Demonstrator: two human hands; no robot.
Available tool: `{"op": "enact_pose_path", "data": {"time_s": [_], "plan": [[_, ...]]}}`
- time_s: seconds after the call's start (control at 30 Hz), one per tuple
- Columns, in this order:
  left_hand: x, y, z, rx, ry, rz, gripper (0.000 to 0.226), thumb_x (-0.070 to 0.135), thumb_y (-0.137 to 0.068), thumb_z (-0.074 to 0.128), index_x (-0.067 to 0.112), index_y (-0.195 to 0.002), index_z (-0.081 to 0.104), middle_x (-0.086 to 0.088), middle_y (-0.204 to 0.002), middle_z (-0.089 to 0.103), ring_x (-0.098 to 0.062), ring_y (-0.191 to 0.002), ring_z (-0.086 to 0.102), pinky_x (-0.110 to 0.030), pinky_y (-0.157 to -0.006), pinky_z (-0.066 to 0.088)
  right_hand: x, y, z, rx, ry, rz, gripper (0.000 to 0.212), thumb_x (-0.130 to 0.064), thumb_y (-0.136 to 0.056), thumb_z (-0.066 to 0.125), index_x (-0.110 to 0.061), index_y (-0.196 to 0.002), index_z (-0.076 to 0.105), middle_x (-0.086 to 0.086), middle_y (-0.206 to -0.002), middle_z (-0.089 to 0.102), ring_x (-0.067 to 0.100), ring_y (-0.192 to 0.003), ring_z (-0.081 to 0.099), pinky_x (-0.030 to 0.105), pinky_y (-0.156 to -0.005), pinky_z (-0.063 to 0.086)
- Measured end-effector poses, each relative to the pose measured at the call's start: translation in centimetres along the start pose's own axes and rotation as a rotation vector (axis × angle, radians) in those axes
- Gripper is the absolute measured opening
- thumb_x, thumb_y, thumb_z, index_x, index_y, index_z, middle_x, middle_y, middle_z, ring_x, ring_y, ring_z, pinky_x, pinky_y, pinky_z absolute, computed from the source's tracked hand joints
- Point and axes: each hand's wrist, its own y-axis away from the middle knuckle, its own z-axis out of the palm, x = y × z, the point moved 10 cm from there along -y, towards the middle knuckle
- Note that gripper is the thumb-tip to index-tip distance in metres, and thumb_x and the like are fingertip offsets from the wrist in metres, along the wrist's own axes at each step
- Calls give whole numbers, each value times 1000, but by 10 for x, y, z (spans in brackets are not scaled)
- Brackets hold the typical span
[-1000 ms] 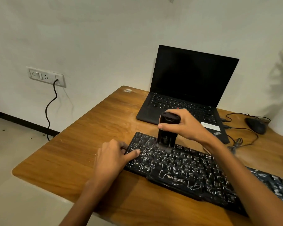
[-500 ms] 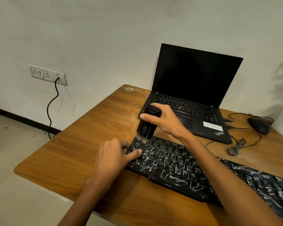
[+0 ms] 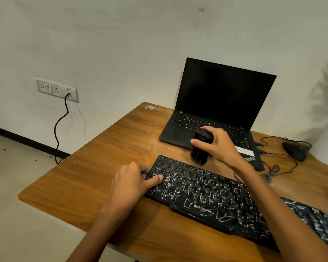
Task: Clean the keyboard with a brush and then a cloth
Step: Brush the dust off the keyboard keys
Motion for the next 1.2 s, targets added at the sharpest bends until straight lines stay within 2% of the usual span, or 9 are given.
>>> {"op": "enact_pose_path", "data": {"time_s": [0.2,0.3,0.4,0.6,0.7,0.87,0.97,1.1,1.2], "plan": [[2,10,-11,37,-40,3,44,62,-71,63,18,-71,66,-2,-57,61,-12,-52,56,-33,-56,49,-30,12,11,17,-172,-85,14,-17,-81,70,-8,-89,65,4,-83,66,10,-79,63,19,-71,50],[1,16,-15,36,-30,-7,37,59,-71,65,23,-65,60,0,-56,58,-9,-52,52,-28,-53,44,-53,6,41,-61,-167,-149,19,-24,-80,72,-9,-90,64,10,-87,68,20,-84,64,30,-76,51],[-1,18,-10,-2,13,-24,27,57,-71,66,30,-73,63,4,-60,61,-3,-53,53,-23,-53,43,-58,7,61,-105,-188,-175,23,-27,-81,71,-8,-92,63,15,-90,67,29,-85,63,43,-77,51],[-4,13,-7,7,0,-21,35,53,-74,65,19,-81,68,-3,-67,63,-12,-59,55,-32,-60,48,-27,21,27,-202,-59,-86,23,-27,-79,71,-8,-88,62,9,-82,63,12,-75,60,23,-69,46],[-4,13,-8,10,1,-16,35,53,-75,64,18,-77,67,1,-58,56,-11,-53,49,-32,-58,46,-47,14,30,-172,-69,-139,24,-29,-76,70,-10,-88,63,6,-82,64,9,-74,59,16,-68,45],[-3,16,-7,12,8,-2,30,51,-78,63,22,-75,68,4,-52,49,-7,-47,44,-28,-52,37,-73,4,79,-197,-108,-190,23,-32,-80,71,-14,-92,62,4,-84,65,15,-79,62,28,-71,50],[-2,17,-7,17,-14,19,30,51,-80,60,22,-74,66,5,-53,50,-4,-47,44,-22,-48,32,-52,13,60,-237,-22,-136,25,-39,-77,70,-18,-87,61,-2,-79,63,7,-73,60,22,-65,48],[-1,17,-6,7,0,27,33,52,-80,59,21,-73,65,5,-54,50,-4,-48,43,-23,-49,33,-41,14,35,-277,35,-76,17,-26,-79,72,-13,-84,62,-6,-74,60,0,-69,58,18,-64,44],[0,17,-8,25,-38,28,35,52,-80,59,18,-70,64,3,-53,49,-7,-49,43,-25,-50,32,-67,2,55,-206,-45,-165,23,-33,-78,71,-15,-90,63,2,-82,65,12,-79,62,25,-70,49]]}}
